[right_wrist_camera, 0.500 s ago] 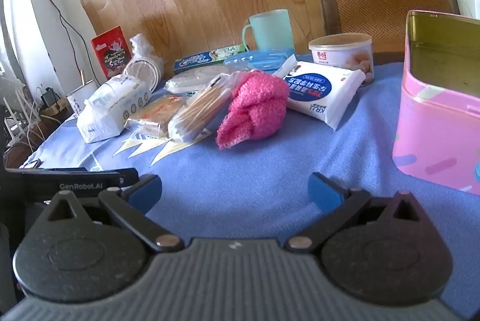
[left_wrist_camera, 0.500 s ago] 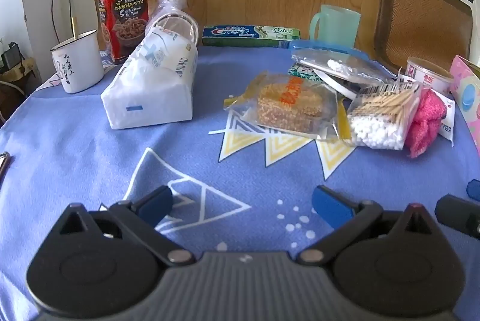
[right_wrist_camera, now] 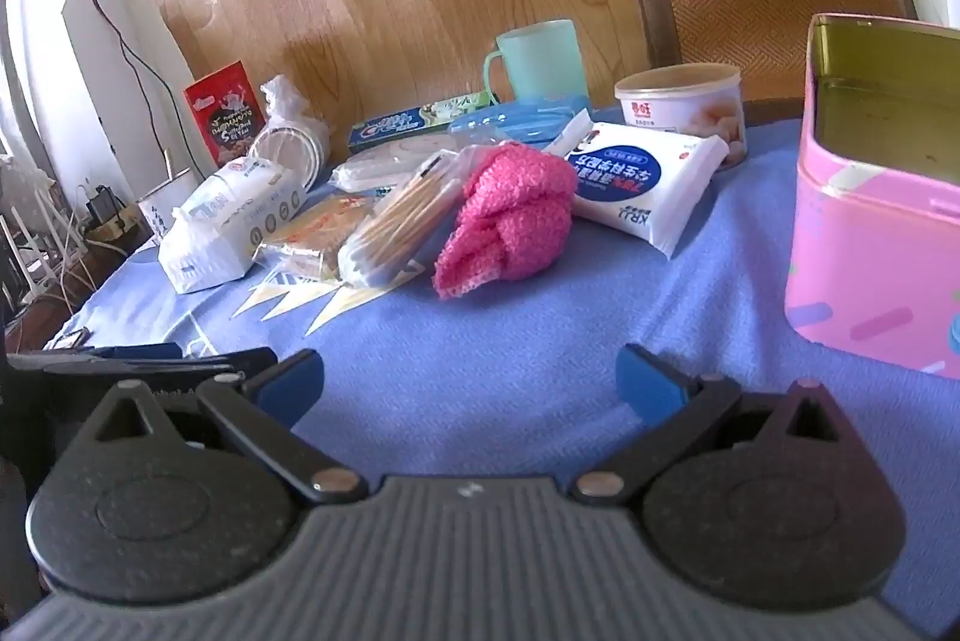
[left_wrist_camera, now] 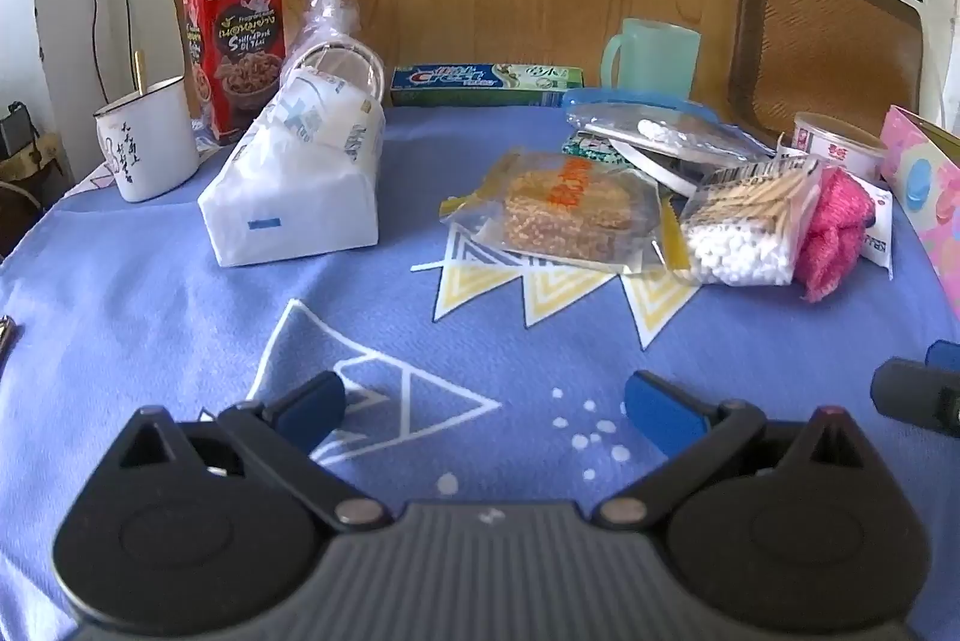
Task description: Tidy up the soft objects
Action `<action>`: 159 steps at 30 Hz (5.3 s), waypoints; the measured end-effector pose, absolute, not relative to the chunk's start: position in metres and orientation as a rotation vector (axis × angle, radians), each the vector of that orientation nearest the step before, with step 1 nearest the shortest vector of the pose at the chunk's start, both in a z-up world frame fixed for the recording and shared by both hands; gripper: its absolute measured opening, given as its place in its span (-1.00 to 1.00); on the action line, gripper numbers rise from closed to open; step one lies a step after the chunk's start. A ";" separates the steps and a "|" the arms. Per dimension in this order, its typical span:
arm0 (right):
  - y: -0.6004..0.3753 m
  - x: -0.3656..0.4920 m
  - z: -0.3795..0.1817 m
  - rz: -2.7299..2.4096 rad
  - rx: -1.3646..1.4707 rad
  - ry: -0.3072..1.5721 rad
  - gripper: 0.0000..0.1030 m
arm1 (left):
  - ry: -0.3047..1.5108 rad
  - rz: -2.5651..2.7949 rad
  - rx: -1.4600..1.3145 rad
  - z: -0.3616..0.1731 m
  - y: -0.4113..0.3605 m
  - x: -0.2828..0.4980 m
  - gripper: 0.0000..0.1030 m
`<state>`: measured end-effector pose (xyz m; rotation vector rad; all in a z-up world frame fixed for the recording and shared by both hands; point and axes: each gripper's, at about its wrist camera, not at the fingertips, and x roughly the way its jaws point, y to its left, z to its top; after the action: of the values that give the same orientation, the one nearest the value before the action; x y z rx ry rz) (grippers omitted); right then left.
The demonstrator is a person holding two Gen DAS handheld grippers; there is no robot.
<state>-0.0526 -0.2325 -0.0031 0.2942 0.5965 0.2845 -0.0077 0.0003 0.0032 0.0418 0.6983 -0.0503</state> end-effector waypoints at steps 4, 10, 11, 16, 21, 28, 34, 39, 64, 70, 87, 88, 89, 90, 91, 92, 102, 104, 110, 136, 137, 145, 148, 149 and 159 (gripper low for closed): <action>-0.231 -0.054 -0.002 0.277 0.287 0.595 1.00 | 0.682 -0.087 0.042 0.004 0.001 -0.012 1.00; -0.228 -0.055 -0.001 0.254 0.266 0.592 1.00 | 0.662 -0.136 0.013 0.003 0.005 -0.014 1.00; -0.228 -0.055 -0.001 0.246 0.264 0.590 1.00 | 0.659 -0.140 0.001 0.003 0.007 -0.013 1.00; -0.226 -0.054 0.000 0.221 0.242 0.587 0.92 | 0.636 -0.162 -0.052 0.001 0.014 -0.017 1.00; -0.224 -0.055 0.000 0.197 0.217 0.579 0.52 | 0.634 -0.165 -0.058 0.000 0.014 -0.017 1.00; -0.220 -0.057 0.001 0.199 0.188 0.571 0.10 | 0.633 -0.164 -0.055 -0.001 0.014 -0.018 0.99; -0.216 -0.053 0.014 0.230 0.150 0.520 0.09 | 0.629 -0.167 -0.068 -0.002 0.015 -0.018 0.99; -0.211 -0.027 0.031 0.257 0.115 0.463 0.09 | 0.625 -0.170 -0.084 -0.002 0.018 -0.018 0.99; -0.238 -0.094 0.018 0.349 0.203 0.535 0.34 | 0.658 -0.462 -0.328 0.013 0.032 -0.012 0.99; -0.211 -0.067 0.006 0.329 -0.016 0.583 0.47 | 0.703 -0.535 -0.195 0.026 -0.022 0.004 0.72; -0.286 -0.113 0.027 -0.092 -0.029 0.197 -0.23 | 0.539 -0.860 0.029 0.080 -0.180 -0.013 -0.02; -0.296 -0.112 0.027 -0.125 -0.018 0.205 -0.23 | 0.542 -0.879 0.039 0.078 -0.195 -0.011 -0.02; -0.307 -0.110 0.026 -0.166 -0.006 0.213 -0.23 | 0.551 -0.893 0.044 0.076 -0.209 -0.009 -0.02; -0.315 -0.108 0.024 -0.205 0.003 0.217 -0.21 | 0.559 -0.904 0.047 0.075 -0.221 -0.008 -0.02; -0.324 -0.109 0.022 -0.251 0.011 0.218 -0.21 | 0.560 -0.905 0.051 0.071 -0.233 -0.005 0.02; -0.333 -0.108 0.021 -0.292 0.019 0.226 -0.18 | 0.557 -0.896 0.061 0.069 -0.242 -0.005 0.04; -0.328 -0.121 0.020 -0.261 0.075 0.158 0.06 | 0.529 -0.829 0.001 0.064 -0.202 -0.004 0.09; -0.315 -0.118 0.021 -0.232 0.029 0.131 0.06 | 0.507 -0.792 -0.021 0.064 -0.172 -0.008 0.18; -0.321 -0.101 0.034 -0.462 -0.303 -0.165 0.75 | 0.545 -0.648 -0.029 0.047 -0.096 -0.013 0.24; -0.329 -0.039 0.057 -0.308 -0.176 -0.072 0.88 | 0.633 -0.453 -0.146 0.024 -0.027 -0.019 0.40; -0.317 -0.043 0.059 -0.193 -0.127 -0.019 0.88 | 0.635 -0.447 -0.158 0.025 -0.022 -0.018 0.40; -0.219 -0.010 0.031 0.279 -0.056 0.381 0.74 | 0.636 -0.390 -0.203 0.022 0.011 -0.020 0.40; -0.205 0.011 0.017 0.324 -0.014 0.532 0.05 | 0.631 -0.377 -0.209 0.020 0.026 -0.027 0.40; -0.201 0.009 0.014 0.327 0.002 0.557 0.02 | 0.630 -0.375 -0.217 0.020 0.031 -0.028 0.40; -0.163 -0.056 0.028 0.509 -0.140 0.460 0.31 | 0.629 -0.396 -0.323 0.023 0.063 -0.024 0.42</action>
<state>-0.0556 -0.1629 0.0284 -0.1395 0.4601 0.5086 -0.0245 0.0632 0.0232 -0.3235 0.6289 -0.3964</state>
